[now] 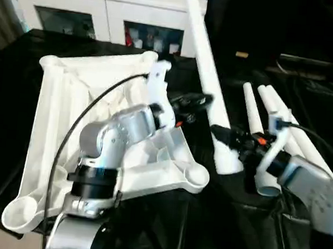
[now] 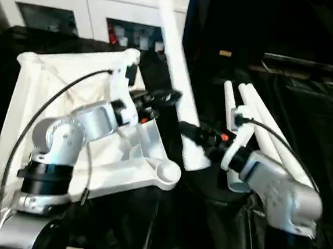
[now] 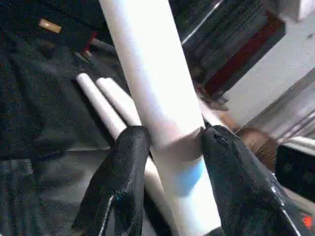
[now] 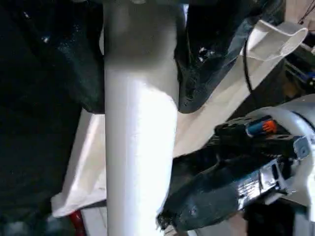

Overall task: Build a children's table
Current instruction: Pick table leg

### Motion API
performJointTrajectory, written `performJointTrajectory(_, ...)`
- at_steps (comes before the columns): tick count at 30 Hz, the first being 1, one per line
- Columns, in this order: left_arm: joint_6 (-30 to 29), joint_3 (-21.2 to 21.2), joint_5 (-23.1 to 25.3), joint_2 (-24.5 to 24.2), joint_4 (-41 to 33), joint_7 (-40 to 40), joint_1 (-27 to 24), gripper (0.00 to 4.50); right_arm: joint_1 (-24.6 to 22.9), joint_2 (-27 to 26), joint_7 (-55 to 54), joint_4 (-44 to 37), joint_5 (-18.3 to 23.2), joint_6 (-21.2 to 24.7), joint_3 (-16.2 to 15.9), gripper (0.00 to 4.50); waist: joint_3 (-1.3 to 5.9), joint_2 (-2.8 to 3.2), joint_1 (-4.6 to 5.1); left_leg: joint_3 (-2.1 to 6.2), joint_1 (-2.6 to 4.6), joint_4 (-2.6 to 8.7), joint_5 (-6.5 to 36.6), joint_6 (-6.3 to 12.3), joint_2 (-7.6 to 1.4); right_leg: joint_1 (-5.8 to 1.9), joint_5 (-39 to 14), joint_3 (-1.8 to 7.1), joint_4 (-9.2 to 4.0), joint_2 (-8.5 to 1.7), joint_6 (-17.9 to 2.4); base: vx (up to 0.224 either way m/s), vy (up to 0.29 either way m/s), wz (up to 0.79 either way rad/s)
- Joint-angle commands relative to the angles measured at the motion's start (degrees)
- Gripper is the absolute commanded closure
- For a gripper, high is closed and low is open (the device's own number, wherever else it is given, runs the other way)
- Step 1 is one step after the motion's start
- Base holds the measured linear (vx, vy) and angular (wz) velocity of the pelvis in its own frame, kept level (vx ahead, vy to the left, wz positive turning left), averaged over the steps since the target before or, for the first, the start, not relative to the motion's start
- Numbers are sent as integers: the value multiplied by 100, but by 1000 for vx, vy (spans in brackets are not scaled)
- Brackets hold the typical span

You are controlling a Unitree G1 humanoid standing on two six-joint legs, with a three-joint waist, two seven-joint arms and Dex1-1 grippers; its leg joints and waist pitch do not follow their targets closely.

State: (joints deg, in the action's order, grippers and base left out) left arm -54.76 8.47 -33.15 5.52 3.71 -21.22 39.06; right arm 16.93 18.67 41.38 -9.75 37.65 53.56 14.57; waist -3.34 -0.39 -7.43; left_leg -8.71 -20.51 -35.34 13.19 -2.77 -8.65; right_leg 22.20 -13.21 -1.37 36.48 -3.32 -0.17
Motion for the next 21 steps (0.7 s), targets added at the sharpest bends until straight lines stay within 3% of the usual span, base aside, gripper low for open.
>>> performJointTrajectory(1,-175,71,-161,110,-24,147,172,246,-37,17,326,-392,356,56,-67,263,364,-81,-42,92,2,351,-322,571,-365,-335,301,255,-385,-500,-1633,0,0,0)
performJointTrajectory(16,-355,259,-812,209,-345,-78,155,286,2,152,490,-497,656,122,-207,263,397,-100,-122,86,-32,318,-748,700,-393,-330,735,170,-325,-508,-1624,0,0,0)
performJointTrajectory(17,-440,311,-930,237,-375,-116,153,256,5,162,493,-486,659,117,-209,263,396,-96,-126,86,-39,318,-739,705,-391,-334,719,169,-328,-515,-1629,0,0,0)
performJointTrajectory(21,-534,266,-1022,203,-452,-119,135,243,14,216,476,-466,715,96,-228,264,389,-94,-122,89,-40,326,-649,653,-397,-340,589,167,-342,-518,-1593,0,0,0)
